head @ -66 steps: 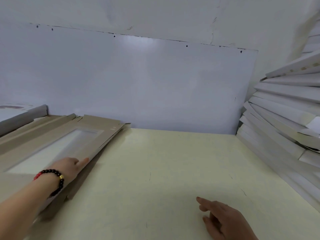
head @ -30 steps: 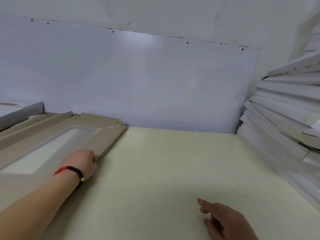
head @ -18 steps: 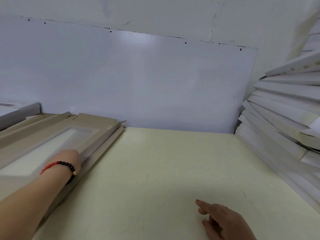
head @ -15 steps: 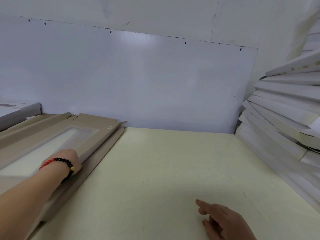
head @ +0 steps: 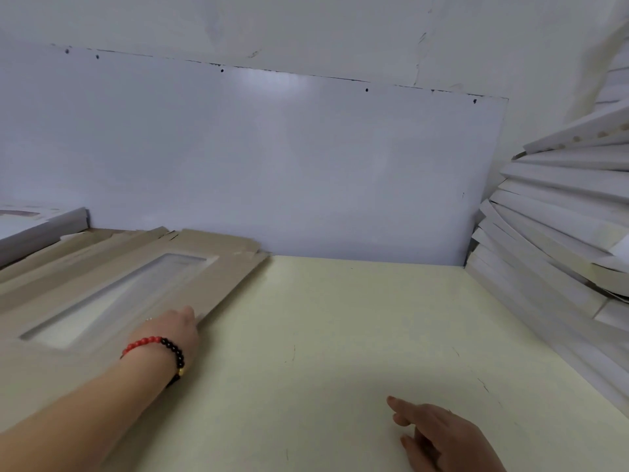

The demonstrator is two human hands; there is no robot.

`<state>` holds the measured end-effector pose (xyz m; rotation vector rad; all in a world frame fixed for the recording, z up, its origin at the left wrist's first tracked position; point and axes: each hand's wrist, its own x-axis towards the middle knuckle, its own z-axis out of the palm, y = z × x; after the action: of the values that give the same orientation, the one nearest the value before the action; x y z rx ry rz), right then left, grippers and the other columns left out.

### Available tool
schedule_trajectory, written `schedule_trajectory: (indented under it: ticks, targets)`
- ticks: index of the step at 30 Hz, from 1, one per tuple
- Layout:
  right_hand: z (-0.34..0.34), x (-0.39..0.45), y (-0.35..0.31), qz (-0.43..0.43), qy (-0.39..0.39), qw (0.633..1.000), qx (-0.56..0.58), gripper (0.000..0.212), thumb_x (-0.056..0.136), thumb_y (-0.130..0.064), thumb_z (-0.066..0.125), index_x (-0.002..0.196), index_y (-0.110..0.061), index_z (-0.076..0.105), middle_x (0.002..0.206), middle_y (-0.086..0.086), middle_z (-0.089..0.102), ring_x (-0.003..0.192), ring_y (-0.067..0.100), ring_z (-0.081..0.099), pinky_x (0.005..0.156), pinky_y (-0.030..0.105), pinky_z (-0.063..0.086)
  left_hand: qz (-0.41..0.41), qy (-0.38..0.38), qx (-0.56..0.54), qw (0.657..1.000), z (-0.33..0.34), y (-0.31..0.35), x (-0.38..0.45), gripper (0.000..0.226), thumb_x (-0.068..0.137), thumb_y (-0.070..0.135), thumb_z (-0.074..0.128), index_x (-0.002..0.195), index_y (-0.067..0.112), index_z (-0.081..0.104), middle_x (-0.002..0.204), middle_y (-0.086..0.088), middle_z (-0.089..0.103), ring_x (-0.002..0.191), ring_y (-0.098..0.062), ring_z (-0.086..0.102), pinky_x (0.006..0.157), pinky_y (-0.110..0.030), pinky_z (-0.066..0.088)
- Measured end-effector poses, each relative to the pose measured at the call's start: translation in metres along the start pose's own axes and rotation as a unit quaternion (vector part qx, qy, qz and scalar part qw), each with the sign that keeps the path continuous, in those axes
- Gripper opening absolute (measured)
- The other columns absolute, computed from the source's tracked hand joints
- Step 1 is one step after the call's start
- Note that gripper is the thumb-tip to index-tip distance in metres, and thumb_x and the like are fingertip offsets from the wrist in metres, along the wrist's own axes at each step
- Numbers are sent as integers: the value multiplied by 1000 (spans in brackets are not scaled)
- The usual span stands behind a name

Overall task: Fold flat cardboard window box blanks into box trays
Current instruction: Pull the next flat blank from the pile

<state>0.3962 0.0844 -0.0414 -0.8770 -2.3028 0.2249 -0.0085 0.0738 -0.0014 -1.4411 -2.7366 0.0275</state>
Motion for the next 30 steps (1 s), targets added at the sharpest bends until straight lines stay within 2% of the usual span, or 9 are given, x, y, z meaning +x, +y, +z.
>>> schedule_trajectory:
  ticks: [8, 15, 17, 20, 23, 25, 27, 28, 30]
  targets:
    - [-1, 0, 0, -2, -7, 1000, -11, 67, 43, 6, 89, 99, -28, 76, 81, -22, 65, 48, -4, 51, 50, 9, 49, 18, 7, 37, 999, 15, -3, 11, 29, 94, 9, 29, 116, 18, 46, 83, 2, 41, 76, -18, 50, 64, -27, 42]
    - [-4, 2, -2, -1, -9, 1000, -19, 63, 43, 5, 89, 97, -25, 77, 80, -21, 66, 47, -3, 52, 49, 10, 49, -60, 30, 56, 996, 10, -54, 26, 32, 94, 9, 29, 121, 16, 46, 114, -9, 57, 99, -25, 60, 81, -32, 49]
    - [-4, 2, -2, -1, -12, 1000, -16, 63, 44, 5, 90, 97, -26, 77, 80, -22, 65, 48, -4, 52, 51, 9, 49, -74, 42, 44, 995, 7, -60, 27, 32, 95, 11, 30, 122, 16, 45, 111, -7, 57, 94, -22, 60, 74, -29, 46]
    - [-4, 2, -1, -3, -15, 1000, -18, 64, 43, 4, 90, 98, -26, 77, 80, -22, 65, 49, -5, 52, 52, 8, 48, -18, 28, 29, 999, -1, -57, 22, 53, 96, 13, 29, 144, 33, 18, 122, -5, 53, 92, -20, 59, 71, -27, 47]
    - [-3, 3, -2, 1, -19, 1000, -19, 65, 43, 4, 90, 98, -27, 77, 81, -23, 65, 50, -5, 51, 53, 6, 48, 97, -15, 83, 992, -11, -39, 10, 94, 89, 1, 34, 138, 60, -22, 133, -5, 40, 90, -19, 59, 76, -29, 53]
    - [-3, 2, -2, 5, -20, 1000, -16, 64, 44, 4, 89, 99, -28, 76, 81, -24, 64, 50, -5, 50, 53, 7, 48, 133, -36, 120, 983, -8, -27, 7, 86, 93, 8, 37, 141, 59, -13, 129, -3, 42, 83, -16, 57, 71, -26, 50]
    - [-3, 1, -2, 11, -19, 1000, -12, 64, 46, 4, 89, 99, -30, 77, 80, -24, 64, 50, -5, 50, 51, 8, 48, 90, -48, 60, 993, -3, -19, 6, 46, 101, 38, 33, 145, 41, 18, 102, 2, 52, 75, -13, 52, 60, -23, 41]
    - [-3, 0, -3, 11, -18, 1000, -13, 63, 46, 3, 89, 99, -30, 77, 80, -24, 64, 50, -5, 50, 51, 9, 48, 51, -46, 15, 998, 1, -17, 8, 42, 101, 47, 28, 140, 30, 30, 89, 4, 51, 72, -11, 50, 56, -23, 37]
    - [-3, 1, -3, 10, -18, 1000, -17, 63, 46, 3, 89, 98, -30, 77, 80, -23, 64, 49, -5, 50, 51, 9, 48, 13, -26, -32, 999, 6, -14, 10, 32, 102, 37, 25, 126, 22, 40, 82, 2, 51, 71, -12, 52, 53, -24, 35]
